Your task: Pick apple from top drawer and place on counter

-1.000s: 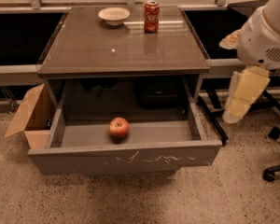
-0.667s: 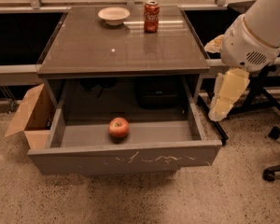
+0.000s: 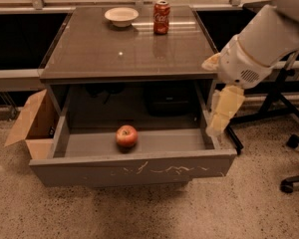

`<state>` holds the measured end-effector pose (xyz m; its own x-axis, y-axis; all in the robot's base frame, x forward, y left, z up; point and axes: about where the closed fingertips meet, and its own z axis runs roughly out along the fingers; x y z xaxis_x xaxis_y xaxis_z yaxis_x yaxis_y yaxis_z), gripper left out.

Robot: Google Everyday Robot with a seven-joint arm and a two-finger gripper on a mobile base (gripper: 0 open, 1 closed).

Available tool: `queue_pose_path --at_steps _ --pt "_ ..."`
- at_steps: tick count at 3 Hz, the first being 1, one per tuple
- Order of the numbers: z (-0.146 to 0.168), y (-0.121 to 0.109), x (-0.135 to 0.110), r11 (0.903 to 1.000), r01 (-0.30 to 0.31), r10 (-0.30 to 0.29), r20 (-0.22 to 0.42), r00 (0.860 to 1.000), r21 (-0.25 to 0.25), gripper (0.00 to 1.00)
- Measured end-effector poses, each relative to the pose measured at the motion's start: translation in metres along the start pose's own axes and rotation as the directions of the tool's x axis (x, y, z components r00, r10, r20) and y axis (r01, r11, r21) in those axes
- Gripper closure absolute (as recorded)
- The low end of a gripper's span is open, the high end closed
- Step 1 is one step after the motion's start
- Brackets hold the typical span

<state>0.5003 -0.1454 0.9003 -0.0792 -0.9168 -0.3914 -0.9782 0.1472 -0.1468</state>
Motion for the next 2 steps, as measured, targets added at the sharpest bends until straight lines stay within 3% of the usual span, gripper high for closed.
queue_pose_path --at_steps 2 --pt "0.101 0.004 -0.022 0.9962 0.014 -0.003 0.126 0.992 -0.086 0.0"
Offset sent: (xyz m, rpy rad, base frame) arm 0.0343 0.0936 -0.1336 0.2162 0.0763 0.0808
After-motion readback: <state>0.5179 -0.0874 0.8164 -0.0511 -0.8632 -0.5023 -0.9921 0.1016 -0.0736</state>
